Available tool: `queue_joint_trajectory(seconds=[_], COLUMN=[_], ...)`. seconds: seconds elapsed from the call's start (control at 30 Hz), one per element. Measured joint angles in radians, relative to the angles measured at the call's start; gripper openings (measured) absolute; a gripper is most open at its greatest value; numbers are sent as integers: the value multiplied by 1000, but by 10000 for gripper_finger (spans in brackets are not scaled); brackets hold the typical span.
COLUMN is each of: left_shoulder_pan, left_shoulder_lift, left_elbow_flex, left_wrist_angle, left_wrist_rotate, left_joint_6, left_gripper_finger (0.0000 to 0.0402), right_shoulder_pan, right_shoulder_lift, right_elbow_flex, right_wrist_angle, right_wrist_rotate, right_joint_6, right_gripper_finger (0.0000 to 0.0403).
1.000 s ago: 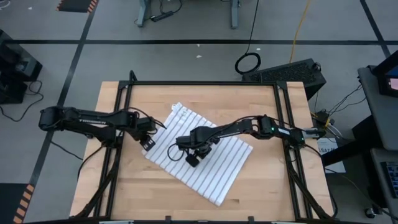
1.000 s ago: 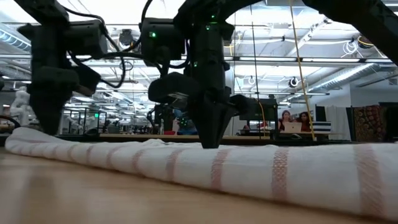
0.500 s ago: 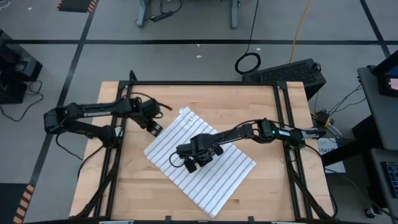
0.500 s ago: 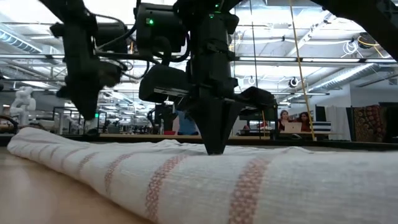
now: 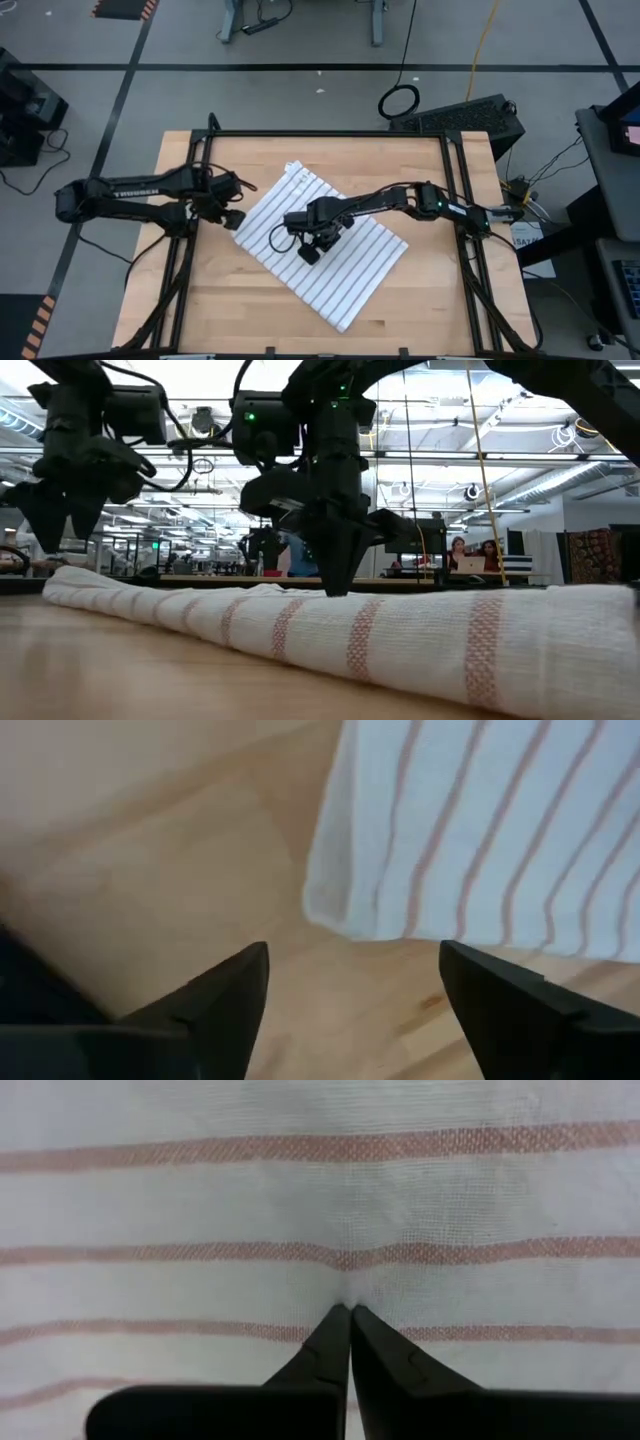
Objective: Roll towel
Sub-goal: Roll the white towel
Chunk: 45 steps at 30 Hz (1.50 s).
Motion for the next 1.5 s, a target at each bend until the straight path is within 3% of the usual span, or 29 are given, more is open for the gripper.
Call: queue_joint_trajectory(seconds=[0.5,0.67,1.0,1.3,1.5], left_shoulder_pan=[0,0,1,1,1], left_shoulder_lift=[37,40,101,100,103], left_elbow_flex=[-159,-182,-182,-128,-55], left_wrist_angle=[166,242,322,308,296], left_wrist_rotate=[18,0,4,12,-61], left_joint_6=[-35,-6,57,170,221], left_gripper_finger=[292,231,16,5,3], right_shoulder_pan=[-50,-51,-53,-87,-150], right_shoulder_lift=[-2,-9,-65,-212,-298], right_elbow_flex=[1,2,9,10,10], right_wrist_angle=[-15,-12,0,-10,-33], right_wrist_rotate=[-85,-84,-79,-82,-84], right_joint_6=[-157,-162,-137,-201,-225], right_gripper_finger=[4,4,4,6,39])
